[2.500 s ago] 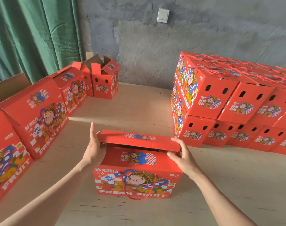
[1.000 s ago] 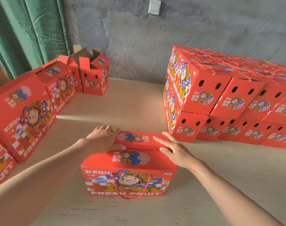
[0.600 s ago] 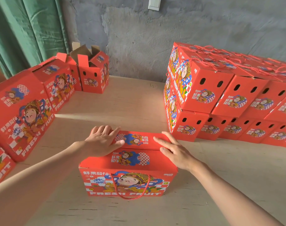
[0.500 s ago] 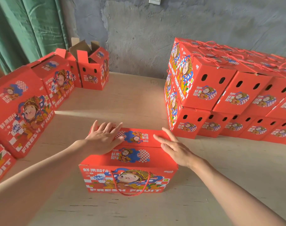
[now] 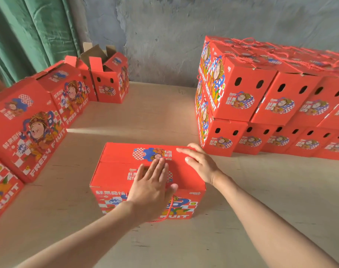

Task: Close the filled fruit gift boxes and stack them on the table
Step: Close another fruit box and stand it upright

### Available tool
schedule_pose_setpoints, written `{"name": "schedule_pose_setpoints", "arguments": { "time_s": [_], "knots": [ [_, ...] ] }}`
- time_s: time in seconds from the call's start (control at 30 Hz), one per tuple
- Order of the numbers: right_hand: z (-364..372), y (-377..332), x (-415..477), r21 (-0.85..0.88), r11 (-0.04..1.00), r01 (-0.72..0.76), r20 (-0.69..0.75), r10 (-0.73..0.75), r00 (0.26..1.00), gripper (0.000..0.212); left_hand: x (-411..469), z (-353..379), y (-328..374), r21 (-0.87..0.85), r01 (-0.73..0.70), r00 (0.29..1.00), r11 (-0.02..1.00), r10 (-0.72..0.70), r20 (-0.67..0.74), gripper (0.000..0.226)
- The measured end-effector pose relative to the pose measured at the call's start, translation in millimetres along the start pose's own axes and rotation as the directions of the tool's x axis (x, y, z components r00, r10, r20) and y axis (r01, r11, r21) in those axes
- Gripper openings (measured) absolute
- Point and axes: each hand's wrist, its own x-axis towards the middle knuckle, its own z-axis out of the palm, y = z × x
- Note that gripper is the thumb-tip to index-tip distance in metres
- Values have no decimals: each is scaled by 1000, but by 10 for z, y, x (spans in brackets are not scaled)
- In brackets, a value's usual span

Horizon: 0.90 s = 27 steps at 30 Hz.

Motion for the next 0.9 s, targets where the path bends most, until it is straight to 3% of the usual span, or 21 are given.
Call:
{"name": "schedule_pose_setpoints", "arguments": {
  "time_s": [0.17,0.3,0.37,0.43,0.53,0.6,0.67,0.77,0.83,0.9],
  "knots": [
    [61,-88,-202,-4,1000,-28,-200,26,979,32,-51,-63,46,21,-49,986,999,52,-156,81],
    [211,-226,-502,-92,993,-68,-439,21,898,27,16,-110,-126,112,-198,946,974,219,-237,49],
    [192,-283,-656,-130,987,-96,-449,28,893,34,100,-117,-263,85,-248,946,965,260,-192,50],
    [111,-271,-823,-156,983,-97,-321,42,946,41,190,-100,-424,31,-242,958,970,244,-154,59],
    [28,-229,-1063,-181,980,-79,-78,66,995,61,325,-52,-578,-59,-137,985,989,129,-117,74],
    [48,-273,-1157,-263,963,-59,-45,48,998,73,348,-51,-567,-148,-27,995,989,12,-101,74],
    [106,-338,-1197,-364,930,-58,-75,33,997,78,282,-32,-484,-302,120,976,946,-168,-136,74],
    [209,-477,-1215,-439,897,-57,-168,-20,986,76,80,27,-368,-593,240,858,769,-454,-241,67],
    [316,-551,-1189,-507,862,-13,-288,-155,945,69,-50,76,-365,-679,309,779,666,-587,-221,50],
    [421,-630,-1158,-527,849,19,-342,-232,910,66,-181,105,-402,-700,330,739,634,-634,-226,45]
  ]
}}
